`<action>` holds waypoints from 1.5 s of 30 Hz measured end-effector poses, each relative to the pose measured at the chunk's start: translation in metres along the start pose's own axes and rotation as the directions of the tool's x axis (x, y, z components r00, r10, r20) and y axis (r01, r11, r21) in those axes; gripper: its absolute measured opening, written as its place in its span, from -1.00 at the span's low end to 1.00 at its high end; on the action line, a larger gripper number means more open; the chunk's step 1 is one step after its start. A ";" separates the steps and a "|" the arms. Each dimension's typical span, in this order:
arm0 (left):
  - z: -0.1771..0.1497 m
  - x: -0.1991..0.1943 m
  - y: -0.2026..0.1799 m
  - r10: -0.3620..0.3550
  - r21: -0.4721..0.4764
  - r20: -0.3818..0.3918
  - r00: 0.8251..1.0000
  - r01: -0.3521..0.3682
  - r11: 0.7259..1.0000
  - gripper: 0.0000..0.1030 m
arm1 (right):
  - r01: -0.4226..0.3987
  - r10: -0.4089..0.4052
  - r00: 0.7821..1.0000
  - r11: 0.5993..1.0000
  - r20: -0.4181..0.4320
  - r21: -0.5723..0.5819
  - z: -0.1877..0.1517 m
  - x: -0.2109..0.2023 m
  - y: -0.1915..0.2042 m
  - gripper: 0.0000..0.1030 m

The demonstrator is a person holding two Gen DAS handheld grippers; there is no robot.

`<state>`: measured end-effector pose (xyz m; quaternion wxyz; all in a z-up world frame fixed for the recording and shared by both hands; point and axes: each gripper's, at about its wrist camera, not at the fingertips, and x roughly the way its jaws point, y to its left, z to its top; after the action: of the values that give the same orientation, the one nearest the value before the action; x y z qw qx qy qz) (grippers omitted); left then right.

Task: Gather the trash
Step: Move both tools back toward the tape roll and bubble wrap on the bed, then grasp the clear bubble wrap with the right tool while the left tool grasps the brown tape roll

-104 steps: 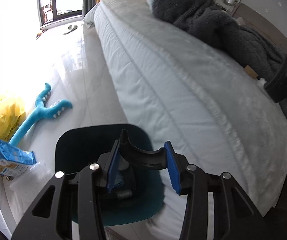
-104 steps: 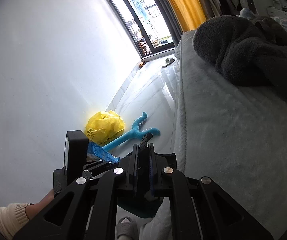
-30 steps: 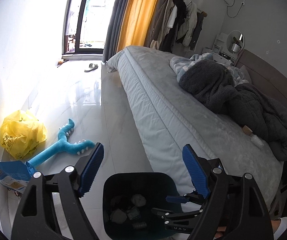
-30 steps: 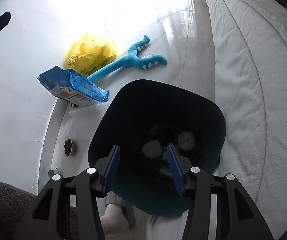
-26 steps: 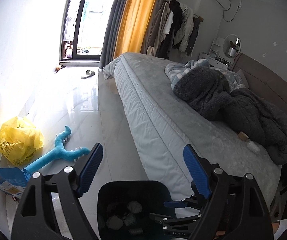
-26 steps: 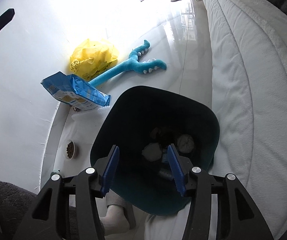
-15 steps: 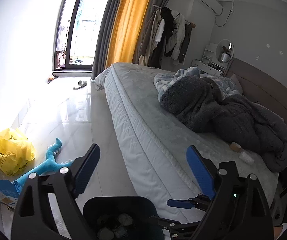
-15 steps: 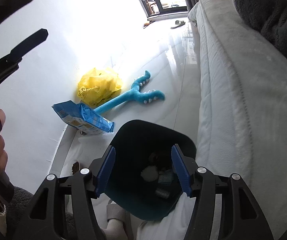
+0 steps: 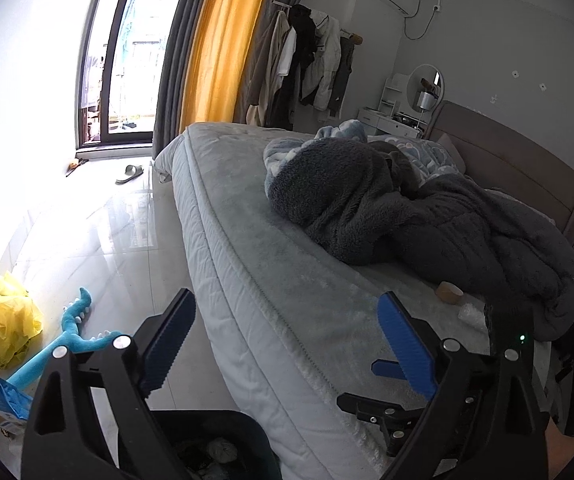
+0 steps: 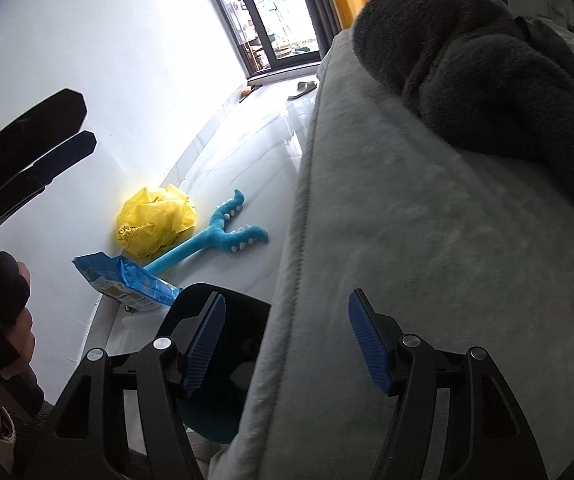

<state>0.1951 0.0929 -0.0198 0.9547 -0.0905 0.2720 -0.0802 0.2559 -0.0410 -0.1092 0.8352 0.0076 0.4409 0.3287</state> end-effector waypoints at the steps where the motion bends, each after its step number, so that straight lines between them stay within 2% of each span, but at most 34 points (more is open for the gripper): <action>1: 0.001 0.003 -0.004 -0.005 0.002 0.000 1.000 0.005 1.000 0.82 | 0.011 -0.011 1.000 1.000 0.006 -0.001 0.000 -0.004 -0.006 0.27; 9: 0.002 0.032 -0.034 -0.034 0.025 -0.022 0.999 0.034 0.999 0.83 | 0.113 -0.112 0.993 0.993 0.048 -0.024 0.000 -0.026 -0.046 0.27; 14: 0.003 0.053 -0.054 -0.050 0.037 -0.045 0.998 0.052 0.998 0.83 | 0.149 -0.148 0.987 0.989 0.068 -0.004 0.002 -0.043 -0.077 0.27; 21: 0.007 0.082 -0.084 -0.080 0.057 -0.078 0.994 0.085 0.995 0.83 | 0.239 -0.238 0.967 0.971 0.095 -0.006 0.000 -0.068 -0.120 0.27; 27: 0.007 0.106 -0.110 -0.124 0.074 -0.103 0.987 0.132 0.988 0.83 | 0.315 -0.311 0.947 0.948 0.082 -0.037 -0.007 -0.074 -0.148 0.27; 33: 0.005 0.128 -0.138 -0.159 0.091 -0.131 0.979 0.172 0.981 0.84 | 0.307 -0.304 0.951 0.951 0.063 -0.044 -0.011 -0.078 -0.171 0.26; 36: 0.004 0.138 -0.149 -0.172 0.106 -0.145 0.974 0.188 0.977 0.84 | 0.308 -0.305 0.951 0.950 0.056 -0.049 -0.012 -0.080 -0.179 0.17; 45: -0.003 0.167 -0.181 -0.206 0.143 -0.195 0.959 0.235 0.961 0.84 | 0.347 -0.347 0.938 0.938 0.009 -0.022 -0.018 -0.084 -0.211 0.02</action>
<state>0.3150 -0.1170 -0.0670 0.9157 -0.0336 0.3369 -0.2164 0.3240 -0.2584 -0.1228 0.8813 -0.0790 0.4292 0.1812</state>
